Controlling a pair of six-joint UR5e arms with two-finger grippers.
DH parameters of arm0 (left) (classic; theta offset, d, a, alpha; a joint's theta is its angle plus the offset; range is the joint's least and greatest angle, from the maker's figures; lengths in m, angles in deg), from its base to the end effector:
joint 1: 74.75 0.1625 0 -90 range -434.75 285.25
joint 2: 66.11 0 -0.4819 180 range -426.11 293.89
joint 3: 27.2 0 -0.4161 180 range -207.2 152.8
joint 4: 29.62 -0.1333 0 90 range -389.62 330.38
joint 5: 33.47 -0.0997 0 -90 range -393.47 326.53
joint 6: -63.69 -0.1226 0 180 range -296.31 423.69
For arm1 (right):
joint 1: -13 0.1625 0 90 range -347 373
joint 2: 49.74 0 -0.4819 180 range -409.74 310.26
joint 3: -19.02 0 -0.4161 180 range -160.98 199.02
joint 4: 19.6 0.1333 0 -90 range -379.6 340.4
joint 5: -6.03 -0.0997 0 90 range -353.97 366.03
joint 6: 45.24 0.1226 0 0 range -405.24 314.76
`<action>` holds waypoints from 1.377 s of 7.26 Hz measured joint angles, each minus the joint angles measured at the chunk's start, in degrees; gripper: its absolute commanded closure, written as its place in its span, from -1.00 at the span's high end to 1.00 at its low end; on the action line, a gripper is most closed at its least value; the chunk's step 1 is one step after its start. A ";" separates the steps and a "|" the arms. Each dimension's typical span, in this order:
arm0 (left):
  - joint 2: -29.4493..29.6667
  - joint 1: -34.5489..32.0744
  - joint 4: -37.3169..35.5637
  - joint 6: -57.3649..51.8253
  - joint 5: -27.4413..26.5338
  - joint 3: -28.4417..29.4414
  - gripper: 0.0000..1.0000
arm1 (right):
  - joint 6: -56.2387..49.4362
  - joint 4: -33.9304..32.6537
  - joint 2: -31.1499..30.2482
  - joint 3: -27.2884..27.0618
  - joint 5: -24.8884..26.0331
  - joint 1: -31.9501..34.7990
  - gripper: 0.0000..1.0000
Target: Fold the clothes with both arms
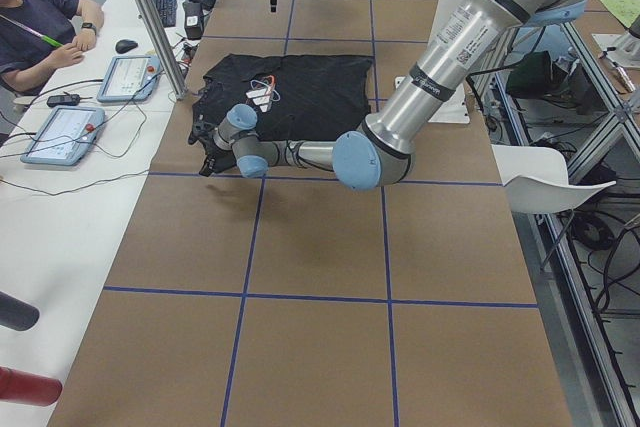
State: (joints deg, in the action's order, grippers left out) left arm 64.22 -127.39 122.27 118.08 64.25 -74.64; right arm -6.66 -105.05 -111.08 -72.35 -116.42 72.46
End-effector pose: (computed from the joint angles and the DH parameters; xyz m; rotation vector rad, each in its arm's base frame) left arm 0.4429 -0.7726 0.5214 0.6370 0.8328 -0.1994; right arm -0.3139 -0.6649 0.4057 0.1719 -0.7841 -0.0382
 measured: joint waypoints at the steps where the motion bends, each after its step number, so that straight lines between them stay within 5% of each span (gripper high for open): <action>1: -0.03 0.08 0.03 -1.07 0.07 -0.07 0.41 | 0.02 0.01 0.07 0.06 0.01 -0.02 1.00; 6: -1.35 1.18 0.07 -2.87 0.05 -0.96 0.34 | 0.14 0.02 0.16 0.13 0.04 -0.14 1.00; 9: -1.63 1.55 -0.08 -3.54 0.21 -1.01 -0.11 | 0.14 0.02 0.14 0.23 0.10 -0.28 1.00; 10: -1.65 1.57 -0.09 -3.57 0.25 -1.04 -0.11 | 0.17 0.02 0.14 0.27 0.10 -0.29 1.00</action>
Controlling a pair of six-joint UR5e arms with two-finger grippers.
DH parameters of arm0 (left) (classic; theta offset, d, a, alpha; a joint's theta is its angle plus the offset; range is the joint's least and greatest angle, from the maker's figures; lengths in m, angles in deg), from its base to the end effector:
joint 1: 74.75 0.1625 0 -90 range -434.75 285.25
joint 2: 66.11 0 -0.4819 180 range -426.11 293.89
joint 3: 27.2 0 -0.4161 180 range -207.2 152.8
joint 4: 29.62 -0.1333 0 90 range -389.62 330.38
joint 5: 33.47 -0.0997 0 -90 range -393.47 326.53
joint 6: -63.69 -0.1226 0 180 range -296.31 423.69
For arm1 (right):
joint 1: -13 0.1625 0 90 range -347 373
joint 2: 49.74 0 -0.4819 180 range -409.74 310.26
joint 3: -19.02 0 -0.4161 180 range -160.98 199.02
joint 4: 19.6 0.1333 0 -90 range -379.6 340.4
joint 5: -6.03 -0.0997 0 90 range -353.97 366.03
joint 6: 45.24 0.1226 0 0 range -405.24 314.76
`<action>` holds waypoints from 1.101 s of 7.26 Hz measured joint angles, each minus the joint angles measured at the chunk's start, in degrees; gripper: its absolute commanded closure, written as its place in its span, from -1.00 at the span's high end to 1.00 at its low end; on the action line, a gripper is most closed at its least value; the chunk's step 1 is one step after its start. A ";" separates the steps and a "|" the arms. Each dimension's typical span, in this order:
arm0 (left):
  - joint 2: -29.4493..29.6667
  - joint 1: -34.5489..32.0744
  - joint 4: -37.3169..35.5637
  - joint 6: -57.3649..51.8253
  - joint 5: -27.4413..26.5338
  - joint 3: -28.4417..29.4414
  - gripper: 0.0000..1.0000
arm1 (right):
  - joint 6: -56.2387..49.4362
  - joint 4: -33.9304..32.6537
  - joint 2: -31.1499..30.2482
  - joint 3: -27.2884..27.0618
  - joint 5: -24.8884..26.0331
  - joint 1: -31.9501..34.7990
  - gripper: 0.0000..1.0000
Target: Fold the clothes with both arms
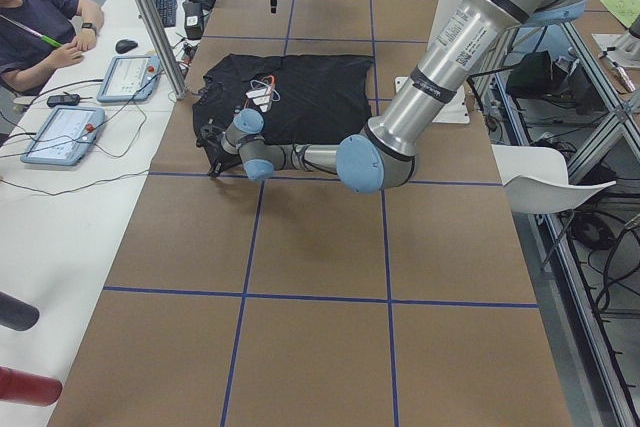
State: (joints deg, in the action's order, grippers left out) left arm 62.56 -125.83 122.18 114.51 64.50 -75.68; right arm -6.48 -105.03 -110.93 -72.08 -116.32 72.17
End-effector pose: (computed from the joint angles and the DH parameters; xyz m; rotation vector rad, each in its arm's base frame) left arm 0.4574 -0.7516 0.5366 0.6389 0.8147 -0.1173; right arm -0.3179 -0.6647 0.4062 0.1683 -0.7826 -0.0389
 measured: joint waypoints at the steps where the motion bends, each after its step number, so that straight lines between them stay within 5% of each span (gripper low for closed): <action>1: 0.00 0.01 0.00 -0.01 0.04 -0.02 -0.11 | 0.10 0.00 0.03 0.02 0.00 -0.05 1.00; 3: -0.06 0.01 -0.03 -0.02 0.10 -0.14 -0.13 | 0.28 0.00 0.15 0.24 0.00 -0.09 1.00; 5: -0.08 0.02 -0.08 0.00 0.11 -0.33 -1.00 | 0.29 0.00 0.19 0.36 0.00 -0.16 1.00; 8: -0.09 0.01 -0.13 0.07 0.12 -0.44 -1.00 | 0.34 0.00 0.20 0.39 0.00 -0.20 1.00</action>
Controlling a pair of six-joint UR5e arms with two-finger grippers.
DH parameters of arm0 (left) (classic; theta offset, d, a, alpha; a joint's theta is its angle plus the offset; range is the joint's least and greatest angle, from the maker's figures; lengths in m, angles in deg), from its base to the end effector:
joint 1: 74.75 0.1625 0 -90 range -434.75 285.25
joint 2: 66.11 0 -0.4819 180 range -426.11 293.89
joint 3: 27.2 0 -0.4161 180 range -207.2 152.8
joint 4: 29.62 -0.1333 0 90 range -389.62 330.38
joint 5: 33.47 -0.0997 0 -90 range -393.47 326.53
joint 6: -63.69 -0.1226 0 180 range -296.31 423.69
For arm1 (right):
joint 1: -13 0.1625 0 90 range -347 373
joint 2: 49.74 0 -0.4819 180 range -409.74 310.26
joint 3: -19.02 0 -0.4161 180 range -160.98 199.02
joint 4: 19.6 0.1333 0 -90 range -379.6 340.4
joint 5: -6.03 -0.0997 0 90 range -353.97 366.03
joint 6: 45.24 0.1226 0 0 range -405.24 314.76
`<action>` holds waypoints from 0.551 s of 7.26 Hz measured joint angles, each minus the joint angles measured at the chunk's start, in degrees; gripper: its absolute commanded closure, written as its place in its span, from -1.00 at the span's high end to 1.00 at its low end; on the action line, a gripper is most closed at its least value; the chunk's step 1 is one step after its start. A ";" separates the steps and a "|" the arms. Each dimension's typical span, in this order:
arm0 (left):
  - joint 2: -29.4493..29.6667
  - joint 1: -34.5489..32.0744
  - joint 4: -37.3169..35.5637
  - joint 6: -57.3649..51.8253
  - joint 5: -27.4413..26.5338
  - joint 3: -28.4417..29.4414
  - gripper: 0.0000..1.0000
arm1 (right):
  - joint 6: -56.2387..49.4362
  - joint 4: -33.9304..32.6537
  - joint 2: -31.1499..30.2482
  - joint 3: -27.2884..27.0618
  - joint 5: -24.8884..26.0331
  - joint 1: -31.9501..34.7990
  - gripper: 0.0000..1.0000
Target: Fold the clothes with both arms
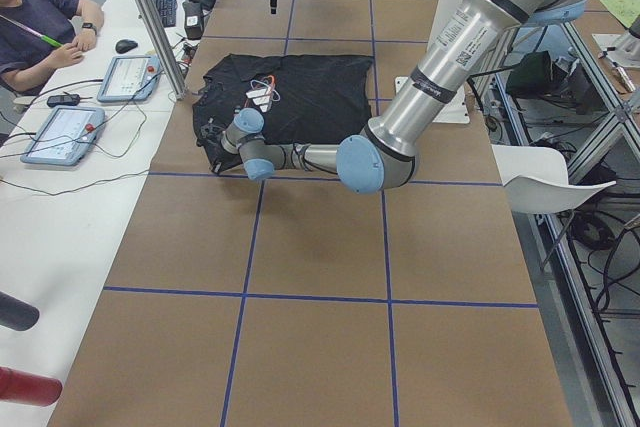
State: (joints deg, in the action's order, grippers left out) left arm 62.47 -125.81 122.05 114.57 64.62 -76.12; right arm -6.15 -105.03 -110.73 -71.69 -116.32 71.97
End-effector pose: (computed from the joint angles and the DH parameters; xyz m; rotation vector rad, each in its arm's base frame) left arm 0.4575 -0.7508 0.5340 0.6397 0.8191 -0.1164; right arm -0.3213 -0.6654 0.4071 0.1620 -0.7817 -0.0358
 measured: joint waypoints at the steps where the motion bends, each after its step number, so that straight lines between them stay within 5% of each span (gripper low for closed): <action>1: -0.03 -0.09 -0.11 0.00 0.20 -0.39 -1.00 | -0.02 0.00 0.03 0.00 0.00 0.00 1.00; 4: 0.43 -1.40 -2.73 2.79 4.45 -3.07 -1.00 | 0.10 0.00 0.08 0.00 0.00 0.00 1.00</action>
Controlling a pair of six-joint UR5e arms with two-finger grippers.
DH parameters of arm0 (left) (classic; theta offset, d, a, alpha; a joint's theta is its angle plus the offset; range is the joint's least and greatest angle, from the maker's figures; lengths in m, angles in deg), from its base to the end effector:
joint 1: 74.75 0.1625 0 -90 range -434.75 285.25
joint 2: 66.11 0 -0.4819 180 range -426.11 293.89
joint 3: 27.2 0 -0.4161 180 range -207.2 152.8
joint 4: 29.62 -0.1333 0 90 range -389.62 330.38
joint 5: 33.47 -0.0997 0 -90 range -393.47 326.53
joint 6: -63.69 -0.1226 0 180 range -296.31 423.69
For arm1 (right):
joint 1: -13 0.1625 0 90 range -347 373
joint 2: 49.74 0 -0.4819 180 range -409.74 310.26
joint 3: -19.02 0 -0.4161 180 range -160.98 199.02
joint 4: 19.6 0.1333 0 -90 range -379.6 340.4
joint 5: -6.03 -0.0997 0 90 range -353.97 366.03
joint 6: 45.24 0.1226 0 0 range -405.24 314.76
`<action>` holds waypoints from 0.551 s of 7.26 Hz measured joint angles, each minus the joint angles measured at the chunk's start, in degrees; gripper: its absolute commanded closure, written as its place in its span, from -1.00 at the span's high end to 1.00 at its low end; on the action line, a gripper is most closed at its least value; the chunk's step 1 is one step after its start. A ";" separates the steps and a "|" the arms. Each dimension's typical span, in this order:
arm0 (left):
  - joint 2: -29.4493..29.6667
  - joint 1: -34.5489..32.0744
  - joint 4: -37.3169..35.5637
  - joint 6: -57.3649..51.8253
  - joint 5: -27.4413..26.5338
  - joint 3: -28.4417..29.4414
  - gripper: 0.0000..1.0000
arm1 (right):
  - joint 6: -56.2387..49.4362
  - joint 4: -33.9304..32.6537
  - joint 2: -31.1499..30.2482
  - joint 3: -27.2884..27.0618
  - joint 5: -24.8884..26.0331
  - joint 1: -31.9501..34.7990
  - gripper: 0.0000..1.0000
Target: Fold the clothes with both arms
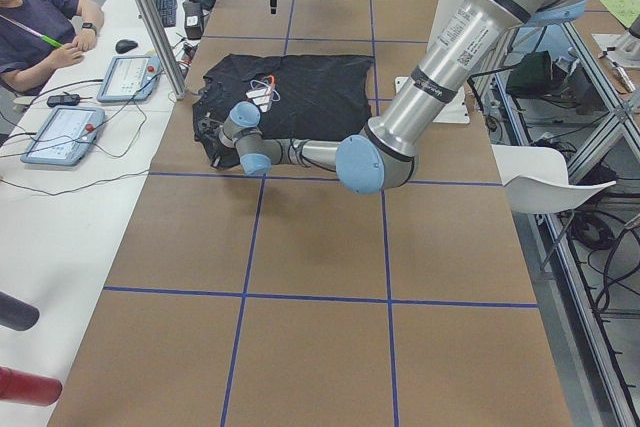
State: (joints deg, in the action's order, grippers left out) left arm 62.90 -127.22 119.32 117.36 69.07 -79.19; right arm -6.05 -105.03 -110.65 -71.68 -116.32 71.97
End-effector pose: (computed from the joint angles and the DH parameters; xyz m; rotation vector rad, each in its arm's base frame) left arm 0.4471 -0.7572 0.5033 0.5873 0.8835 -0.1403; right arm -0.3215 -0.6657 0.4061 0.1623 -0.7824 -0.0345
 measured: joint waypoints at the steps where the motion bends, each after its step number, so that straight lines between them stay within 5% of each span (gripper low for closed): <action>1: 0.94 -0.04 -2.74 2.89 0.47 -1.60 -1.00 | 0.05 0.00 0.00 0.00 0.00 0.00 1.00; 4: 7.04 2.98 -9.43 14.05 0.59 -3.65 -1.00 | 0.10 0.00 0.00 0.00 0.00 0.00 1.00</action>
State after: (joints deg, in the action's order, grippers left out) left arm 69.94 -124.24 109.89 131.41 69.66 -82.84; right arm -5.95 -105.03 -110.65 -71.68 -116.32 71.97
